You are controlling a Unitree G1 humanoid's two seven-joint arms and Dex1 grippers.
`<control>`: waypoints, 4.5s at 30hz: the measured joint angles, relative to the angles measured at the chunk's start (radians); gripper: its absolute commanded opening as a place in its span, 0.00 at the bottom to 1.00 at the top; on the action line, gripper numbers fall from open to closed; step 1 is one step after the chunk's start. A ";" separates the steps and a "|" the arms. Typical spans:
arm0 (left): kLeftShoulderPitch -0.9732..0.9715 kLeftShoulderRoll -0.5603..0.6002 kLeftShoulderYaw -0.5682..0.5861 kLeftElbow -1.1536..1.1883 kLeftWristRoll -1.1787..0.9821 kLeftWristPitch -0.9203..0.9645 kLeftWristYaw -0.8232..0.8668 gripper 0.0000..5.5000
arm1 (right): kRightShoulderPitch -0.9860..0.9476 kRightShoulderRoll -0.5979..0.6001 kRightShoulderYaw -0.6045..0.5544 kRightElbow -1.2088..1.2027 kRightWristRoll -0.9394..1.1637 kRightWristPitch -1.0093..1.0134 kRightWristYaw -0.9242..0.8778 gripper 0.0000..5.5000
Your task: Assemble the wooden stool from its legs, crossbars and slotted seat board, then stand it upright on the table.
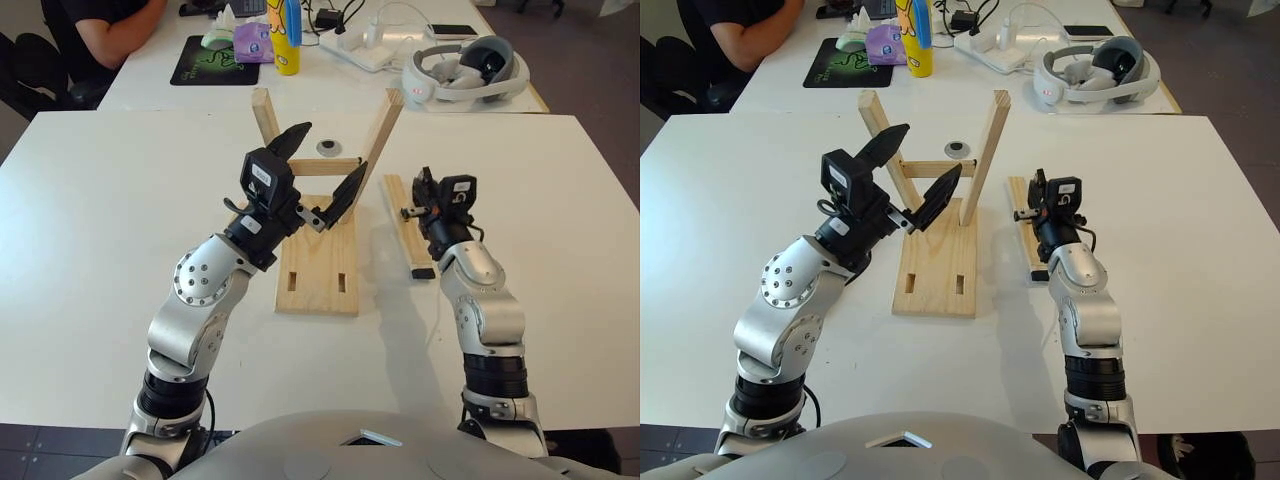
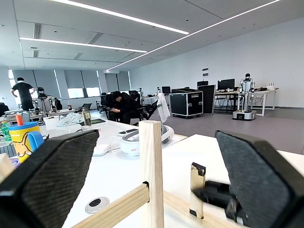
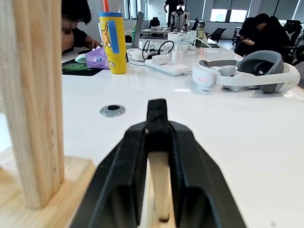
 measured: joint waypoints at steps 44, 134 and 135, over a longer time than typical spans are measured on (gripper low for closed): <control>0.006 -0.058 -0.030 0.062 0.079 -0.079 0.015 0.82 | -0.380 -0.030 -0.120 0.191 0.094 -0.180 0.068 0.00; 0.099 -0.068 -0.016 -0.010 0.114 -0.056 0.105 0.82 | -0.002 -0.213 -0.206 -0.388 0.316 0.640 0.131 0.47; 0.099 -0.067 -0.016 -0.010 0.114 -0.055 0.105 0.82 | -0.004 -0.213 -0.206 -0.388 0.316 0.655 0.123 0.49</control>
